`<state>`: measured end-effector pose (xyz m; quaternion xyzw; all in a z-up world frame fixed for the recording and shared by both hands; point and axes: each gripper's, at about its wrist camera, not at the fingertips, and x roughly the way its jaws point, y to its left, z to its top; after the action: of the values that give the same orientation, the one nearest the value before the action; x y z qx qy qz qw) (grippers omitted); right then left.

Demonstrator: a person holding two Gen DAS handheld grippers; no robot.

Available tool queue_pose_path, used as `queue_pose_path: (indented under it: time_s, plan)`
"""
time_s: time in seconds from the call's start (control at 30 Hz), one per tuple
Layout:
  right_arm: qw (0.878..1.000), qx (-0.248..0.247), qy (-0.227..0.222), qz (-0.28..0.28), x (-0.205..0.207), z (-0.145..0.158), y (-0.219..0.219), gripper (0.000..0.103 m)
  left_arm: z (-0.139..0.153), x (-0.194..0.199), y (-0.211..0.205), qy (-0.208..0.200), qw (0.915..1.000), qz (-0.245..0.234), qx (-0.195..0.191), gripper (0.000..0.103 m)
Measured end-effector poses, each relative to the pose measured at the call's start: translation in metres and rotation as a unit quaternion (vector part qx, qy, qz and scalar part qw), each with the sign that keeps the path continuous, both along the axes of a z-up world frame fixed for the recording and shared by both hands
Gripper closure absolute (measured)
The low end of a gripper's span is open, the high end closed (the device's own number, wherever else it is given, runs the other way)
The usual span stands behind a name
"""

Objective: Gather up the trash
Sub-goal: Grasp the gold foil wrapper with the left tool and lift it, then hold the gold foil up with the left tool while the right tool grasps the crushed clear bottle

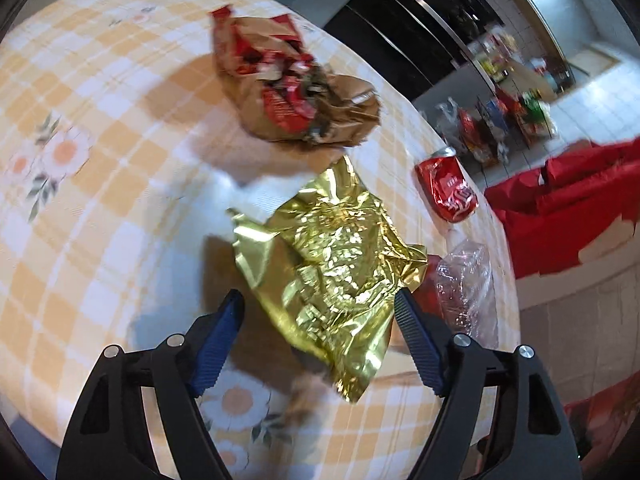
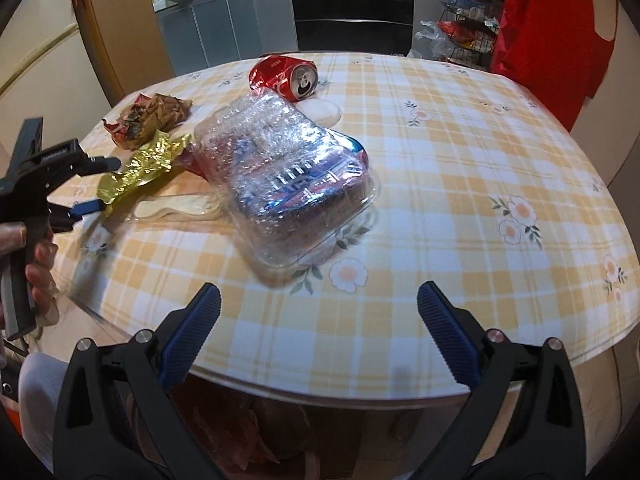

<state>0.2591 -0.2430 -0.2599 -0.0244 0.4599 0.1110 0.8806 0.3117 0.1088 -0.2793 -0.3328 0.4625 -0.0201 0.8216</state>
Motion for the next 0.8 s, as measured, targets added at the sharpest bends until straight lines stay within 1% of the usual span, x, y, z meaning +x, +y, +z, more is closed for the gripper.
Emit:
queue_pose_path:
  time_s: [0.07, 0.13, 0.17, 0.2, 0.3, 0.37, 0.47, 0.6, 0.67, 0.73, 0.8]
  plan:
    - [1.000, -0.007, -0.004, 0.006, 0.009, 0.000, 0.000, 0.006, 0.001, 0.002, -0.003, -0.003, 0.9999, -0.007, 0.013, 0.030]
    - [1.000, -0.017, -0.007, 0.018, 0.018, 0.001, 0.003, 0.006, 0.001, 0.004, -0.005, -0.003, 0.9997, -0.011, 0.023, 0.036]
    - [0.999, -0.025, -0.011, 0.025, 0.021, 0.001, 0.006, 0.006, 0.001, 0.004, -0.005, -0.002, 0.9995, -0.010, 0.028, 0.044]
    - [0.998, -0.039, -0.018, 0.039, 0.024, 0.002, 0.012, 0.006, 0.001, 0.004, -0.007, 0.000, 0.9993, -0.007, 0.037, 0.057]
    - [0.992, -0.092, -0.038, 0.074, 0.029, -0.001, 0.031, 0.006, -0.003, 0.001, -0.004, 0.008, 0.9985, -0.005, 0.054, 0.084]
    - [0.989, -0.117, -0.041, 0.083, 0.035, -0.005, 0.041, 0.006, -0.003, -0.004, 0.001, 0.001, 0.9990, -0.002, 0.045, 0.092]
    - [0.985, -0.133, -0.039, 0.105, 0.044, -0.010, 0.058, 0.006, -0.001, -0.013, 0.011, -0.011, 0.9993, 0.002, 0.035, 0.097]
    - [0.968, -0.195, -0.048, 0.148, 0.053, -0.020, 0.089, 0.006, 0.015, -0.028, 0.015, -0.036, 0.9977, -0.007, 0.056, 0.101]
    - [0.961, -0.224, -0.042, 0.158, 0.060, -0.028, 0.099, 0.006, 0.025, -0.035, 0.014, -0.050, 0.9962, -0.016, 0.069, 0.101]
    - [0.960, -0.229, -0.037, 0.159, 0.066, -0.032, 0.101, 0.006, 0.035, -0.043, 0.012, -0.065, 0.9943, -0.028, 0.080, 0.101]
    - [0.960, -0.227, -0.035, 0.159, 0.072, -0.033, 0.101, 0.006, 0.040, -0.049, 0.010, -0.073, 0.9932, -0.035, 0.083, 0.102]
